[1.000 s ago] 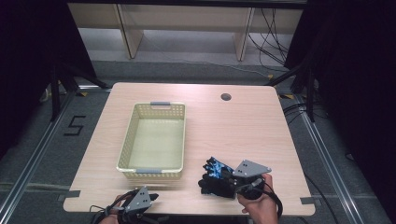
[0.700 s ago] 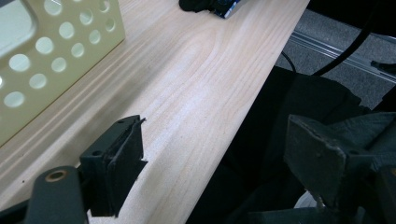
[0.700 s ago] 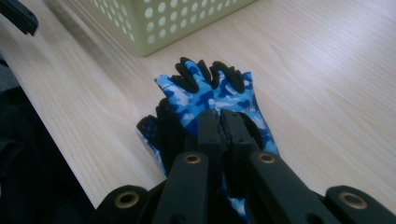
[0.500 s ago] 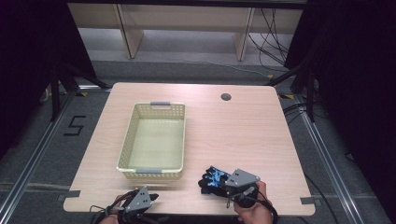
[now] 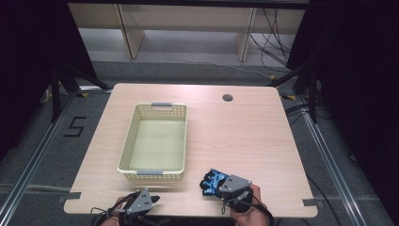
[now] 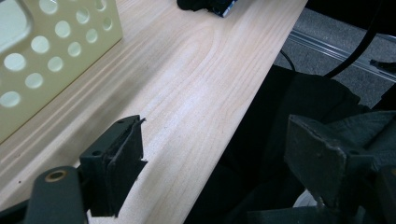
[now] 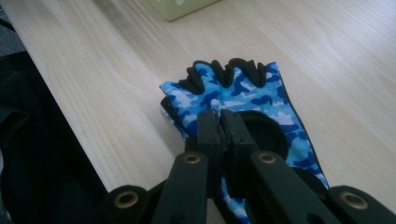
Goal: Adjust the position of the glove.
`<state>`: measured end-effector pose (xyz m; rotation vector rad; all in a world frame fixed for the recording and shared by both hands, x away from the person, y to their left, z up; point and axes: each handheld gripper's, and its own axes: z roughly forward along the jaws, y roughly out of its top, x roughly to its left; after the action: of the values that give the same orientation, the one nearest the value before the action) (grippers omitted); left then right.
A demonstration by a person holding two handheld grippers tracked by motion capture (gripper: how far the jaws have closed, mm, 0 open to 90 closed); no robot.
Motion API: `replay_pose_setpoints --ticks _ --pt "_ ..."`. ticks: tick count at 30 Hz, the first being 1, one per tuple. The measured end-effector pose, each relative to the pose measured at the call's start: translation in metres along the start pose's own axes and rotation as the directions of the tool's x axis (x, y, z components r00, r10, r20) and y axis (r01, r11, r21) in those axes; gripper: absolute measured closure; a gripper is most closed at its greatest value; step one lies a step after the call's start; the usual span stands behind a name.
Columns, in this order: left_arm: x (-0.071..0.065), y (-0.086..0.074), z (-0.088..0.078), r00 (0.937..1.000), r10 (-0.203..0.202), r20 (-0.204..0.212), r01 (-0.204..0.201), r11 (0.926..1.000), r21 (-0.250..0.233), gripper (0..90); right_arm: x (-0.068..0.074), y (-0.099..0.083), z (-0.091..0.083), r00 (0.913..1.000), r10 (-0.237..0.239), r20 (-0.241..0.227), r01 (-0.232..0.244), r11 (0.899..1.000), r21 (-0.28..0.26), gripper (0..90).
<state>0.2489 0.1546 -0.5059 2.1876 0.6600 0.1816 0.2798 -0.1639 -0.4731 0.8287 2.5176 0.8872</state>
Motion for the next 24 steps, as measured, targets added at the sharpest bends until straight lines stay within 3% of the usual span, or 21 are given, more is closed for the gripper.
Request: replay_pose_setpoints --ticks 4,5,6,11,12,13,17,18,19,20,21,22,24 --pt "0.001 0.0 0.0 0.9998 0.02 0.003 -0.02 0.9998 0.0 19.5 0.004 -0.001 0.005 0.9999 -0.011 -0.01 0.011 1.0 0.019 88.0" --pt "0.0 0.0 0.001 1.0 -0.006 0.004 0.006 1.0 0.0 19.5 0.005 -0.001 0.006 0.9998 -0.016 -0.014 0.016 0.999 0.033 87.8" --pt "0.001 0.0 0.0 0.9998 0.017 0.004 -0.017 0.9999 0.002 19.5 0.006 -0.001 0.008 0.9998 -0.016 -0.013 0.017 0.999 0.032 87.7" --pt "0.001 0.0 0.0 0.9997 0.024 0.006 -0.024 0.9997 0.002 19.6 0.004 -0.004 0.01 0.9997 -0.009 -0.024 0.009 0.999 0.031 86.0" --pt "0.001 0.0 0.0 0.9996 0.027 0.004 -0.027 0.9996 0.001 19.6 0.003 -0.005 0.009 0.9991 0.017 -0.039 -0.016 0.999 0.034 81.7" --pt "0.001 0.0 0.0 0.9994 0.035 0.003 -0.035 0.9994 0.006 19.6 0.001 -0.005 0.007 0.9992 0.012 -0.039 -0.011 1.0 0.016 78.4" --pt "0.0 -0.001 0.002 0.9999 0.008 0.007 -0.008 0.9999 0.006 19.7 -0.013 -0.009 -0.007 0.9917 0.129 0.0 -0.128 0.989 -0.071 65.6" --pt "-0.001 0.0 0.002 0.9999 -0.003 0.015 0.003 1.0 0.0 19.7 -0.018 -0.012 -0.012 0.9856 0.168 0.016 -0.166 0.982 -0.087 64.8" --pt "-0.001 0.0 0.001 0.9999 0.006 0.011 -0.006 1.0 0.005 19.7 -0.022 -0.017 -0.017 0.9723 0.233 0.024 -0.229 0.969 -0.093 64.7" --pt "-0.001 0.001 0.002 0.9997 0.019 0.013 -0.019 0.9998 0.005 19.7 -0.028 -0.022 -0.02 0.9671 0.253 0.024 -0.249 0.962 -0.112 64.2" --pt "-0.002 0.002 0.004 0.9999 0.001 0.016 -0.001 1.0 -0.001 19.8 -0.034 -0.028 -0.024 0.9566 0.29 0.028 -0.285 0.951 -0.121 63.3" --pt "-0.004 0.004 0.005 0.9999 0.004 0.012 -0.004 1.0 -0.008 19.9 -0.038 -0.035 -0.026 0.9421 0.334 0.029 -0.327 0.935 -0.14 62.7" --pt "-0.005 0.008 0.008 0.9998 0.01 0.017 -0.01 0.9999 -0.008 20.4 -0.044 -0.046 -0.03 0.9202 0.39 0.033 -0.382 0.913 -0.146 61.3"
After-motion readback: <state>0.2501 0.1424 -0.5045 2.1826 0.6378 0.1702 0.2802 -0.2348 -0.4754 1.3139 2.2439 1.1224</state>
